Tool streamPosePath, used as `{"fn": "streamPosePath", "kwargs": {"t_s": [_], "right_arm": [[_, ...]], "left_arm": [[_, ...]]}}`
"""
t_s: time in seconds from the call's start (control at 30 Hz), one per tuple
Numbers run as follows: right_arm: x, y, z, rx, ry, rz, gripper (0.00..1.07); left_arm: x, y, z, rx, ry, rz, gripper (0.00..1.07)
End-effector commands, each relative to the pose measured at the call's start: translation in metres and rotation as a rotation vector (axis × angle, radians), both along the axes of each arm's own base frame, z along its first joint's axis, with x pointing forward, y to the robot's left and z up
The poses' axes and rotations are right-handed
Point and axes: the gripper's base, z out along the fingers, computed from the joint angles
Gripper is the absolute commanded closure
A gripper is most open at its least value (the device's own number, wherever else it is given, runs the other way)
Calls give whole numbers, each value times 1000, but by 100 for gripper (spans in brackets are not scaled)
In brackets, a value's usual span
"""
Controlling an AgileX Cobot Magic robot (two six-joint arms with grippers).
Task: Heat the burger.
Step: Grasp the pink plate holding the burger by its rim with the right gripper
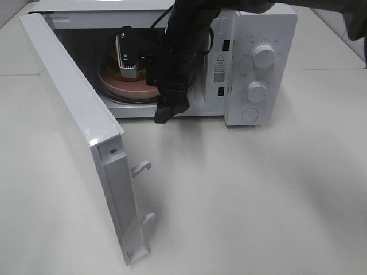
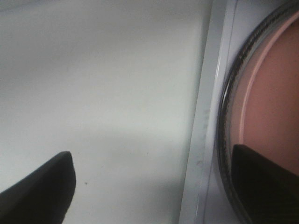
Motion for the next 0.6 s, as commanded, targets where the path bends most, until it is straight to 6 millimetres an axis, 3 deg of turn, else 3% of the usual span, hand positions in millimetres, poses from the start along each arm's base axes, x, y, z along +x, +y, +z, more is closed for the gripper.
{"fn": "streamPosePath", "kwargs": {"t_s": [0.03,0.6], "right_arm": [[1,14,-10,20,24,22,20],[15,29,-17,76,-22,15,25]], "left_arm": [[0,0,0,-4,-3,1,4],[0,0,0,-4,-3,2,4]]}}
